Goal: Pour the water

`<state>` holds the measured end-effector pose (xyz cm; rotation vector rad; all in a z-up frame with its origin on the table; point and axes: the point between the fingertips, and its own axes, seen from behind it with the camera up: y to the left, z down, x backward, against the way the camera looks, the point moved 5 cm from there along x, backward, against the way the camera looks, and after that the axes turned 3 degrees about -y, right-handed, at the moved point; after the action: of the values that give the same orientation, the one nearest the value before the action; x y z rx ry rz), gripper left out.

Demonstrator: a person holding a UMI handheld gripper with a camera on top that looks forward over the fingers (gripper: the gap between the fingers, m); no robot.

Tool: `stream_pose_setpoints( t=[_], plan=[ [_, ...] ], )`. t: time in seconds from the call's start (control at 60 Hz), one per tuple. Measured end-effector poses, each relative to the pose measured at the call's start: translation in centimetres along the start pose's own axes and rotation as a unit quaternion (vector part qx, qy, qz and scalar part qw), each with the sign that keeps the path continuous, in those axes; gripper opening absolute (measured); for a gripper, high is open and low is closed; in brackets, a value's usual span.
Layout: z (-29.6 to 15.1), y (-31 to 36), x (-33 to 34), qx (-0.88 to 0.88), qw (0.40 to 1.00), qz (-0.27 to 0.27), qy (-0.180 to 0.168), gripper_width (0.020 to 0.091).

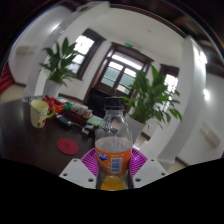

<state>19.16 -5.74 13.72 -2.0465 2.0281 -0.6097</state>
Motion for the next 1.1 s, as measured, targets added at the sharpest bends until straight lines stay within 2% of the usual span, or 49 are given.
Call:
stream_pose_setpoints(
  t=[0.2,0.4,0.483,0.617,0.817,0.967,1.1],
  plan=[
    [-6.5,5.7,-4.5,0.236,0.972,-0.014,-0.015,0.0359],
    [-11.5,11.7,-8.5,0.442,0.896,-0.018,-0.034,0.0359],
    [-11.8,13.7,-10.3,0.510,0.859,-0.028,-0.035,0.0358],
    [-13.1,15.7,-11.8,0.615,0.788,-0.014,-0.032,0.0360],
    [-14.4,18.0,-13.0,0.736,0.674,0.005,-0.062,0.0363],
    [-14.6,18.0,-13.6,0.775,0.629,0.034,-0.043,0.0365],
    [-14.2,17.9,-13.9,0.772,0.634,0.033,-0.041,0.0365]
  ],
)
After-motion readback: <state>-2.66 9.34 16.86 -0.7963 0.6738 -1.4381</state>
